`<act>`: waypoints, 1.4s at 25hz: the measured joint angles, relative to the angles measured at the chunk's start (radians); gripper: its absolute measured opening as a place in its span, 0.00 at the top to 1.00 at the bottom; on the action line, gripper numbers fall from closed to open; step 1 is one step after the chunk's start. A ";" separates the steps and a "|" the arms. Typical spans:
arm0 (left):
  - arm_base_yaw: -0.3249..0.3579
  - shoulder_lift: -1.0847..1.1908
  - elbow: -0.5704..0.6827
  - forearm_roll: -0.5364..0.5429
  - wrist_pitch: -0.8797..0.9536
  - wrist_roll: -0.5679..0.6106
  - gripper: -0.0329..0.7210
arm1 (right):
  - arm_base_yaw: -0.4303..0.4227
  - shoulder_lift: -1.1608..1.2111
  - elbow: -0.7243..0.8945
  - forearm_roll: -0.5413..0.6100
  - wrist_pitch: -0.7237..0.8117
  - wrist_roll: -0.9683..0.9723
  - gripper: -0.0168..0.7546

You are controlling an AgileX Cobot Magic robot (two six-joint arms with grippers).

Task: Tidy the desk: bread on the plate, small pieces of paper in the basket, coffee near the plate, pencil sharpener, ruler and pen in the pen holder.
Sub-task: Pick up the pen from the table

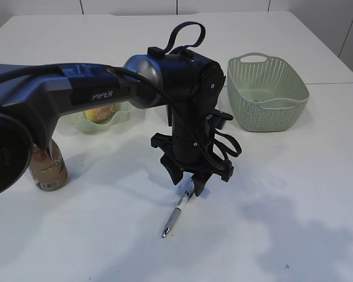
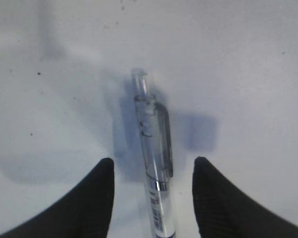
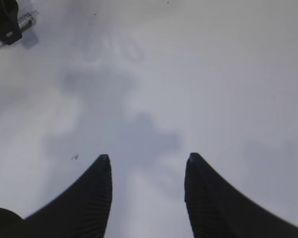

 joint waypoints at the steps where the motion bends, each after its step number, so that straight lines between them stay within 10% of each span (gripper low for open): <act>1: 0.000 0.000 0.000 0.000 0.000 0.000 0.48 | 0.000 0.000 0.000 0.000 0.000 0.000 0.48; 24: 0.000 0.034 0.000 -0.009 0.000 -0.001 0.49 | 0.000 0.000 0.000 0.000 -0.013 0.000 0.48; 35: 0.000 0.034 0.000 -0.010 0.000 -0.001 0.67 | 0.000 0.000 0.000 0.000 -0.015 0.000 0.48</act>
